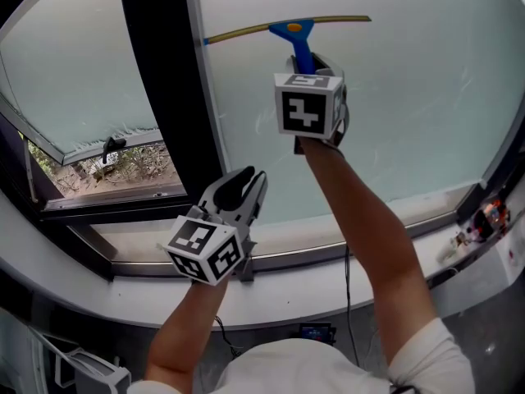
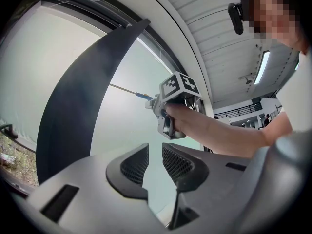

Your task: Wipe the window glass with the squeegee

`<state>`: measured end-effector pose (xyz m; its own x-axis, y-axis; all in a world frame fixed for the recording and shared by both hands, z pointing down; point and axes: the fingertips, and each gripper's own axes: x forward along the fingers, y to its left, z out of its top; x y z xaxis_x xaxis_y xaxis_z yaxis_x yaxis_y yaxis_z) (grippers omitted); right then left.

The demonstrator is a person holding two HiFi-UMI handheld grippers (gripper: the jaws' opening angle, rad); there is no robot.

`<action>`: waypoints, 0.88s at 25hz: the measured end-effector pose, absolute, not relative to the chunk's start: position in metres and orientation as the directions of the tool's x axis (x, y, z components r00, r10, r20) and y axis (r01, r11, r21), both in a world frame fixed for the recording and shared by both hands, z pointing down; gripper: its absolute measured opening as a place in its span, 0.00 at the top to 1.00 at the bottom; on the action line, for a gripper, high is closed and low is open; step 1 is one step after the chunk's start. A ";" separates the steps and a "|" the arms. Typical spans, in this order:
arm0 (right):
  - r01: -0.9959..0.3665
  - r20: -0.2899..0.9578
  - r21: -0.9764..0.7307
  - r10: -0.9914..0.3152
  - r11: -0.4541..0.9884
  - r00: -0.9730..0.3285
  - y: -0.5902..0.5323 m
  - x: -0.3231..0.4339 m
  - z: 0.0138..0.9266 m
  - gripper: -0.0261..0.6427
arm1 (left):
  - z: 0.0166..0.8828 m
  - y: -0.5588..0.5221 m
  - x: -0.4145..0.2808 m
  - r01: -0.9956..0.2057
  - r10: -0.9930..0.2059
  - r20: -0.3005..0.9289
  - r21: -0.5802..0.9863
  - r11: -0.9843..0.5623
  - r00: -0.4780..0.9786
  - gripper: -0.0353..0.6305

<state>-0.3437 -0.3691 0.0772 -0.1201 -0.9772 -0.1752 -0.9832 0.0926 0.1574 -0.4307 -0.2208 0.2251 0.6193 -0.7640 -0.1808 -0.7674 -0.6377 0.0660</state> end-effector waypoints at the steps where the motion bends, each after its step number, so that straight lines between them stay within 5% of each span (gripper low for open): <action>1: -0.983 -0.174 0.155 -0.977 0.095 -0.122 -0.369 -0.344 0.080 0.73 | 0.226 -0.220 -0.431 -0.768 -0.765 -0.179 0.067 -0.637 0.619 0.79; 22: -0.985 -0.114 0.117 -0.983 0.130 -0.143 -0.364 -0.347 0.138 0.73 | 0.256 -0.218 -0.432 -0.766 -0.772 -0.140 0.106 -0.634 0.620 0.79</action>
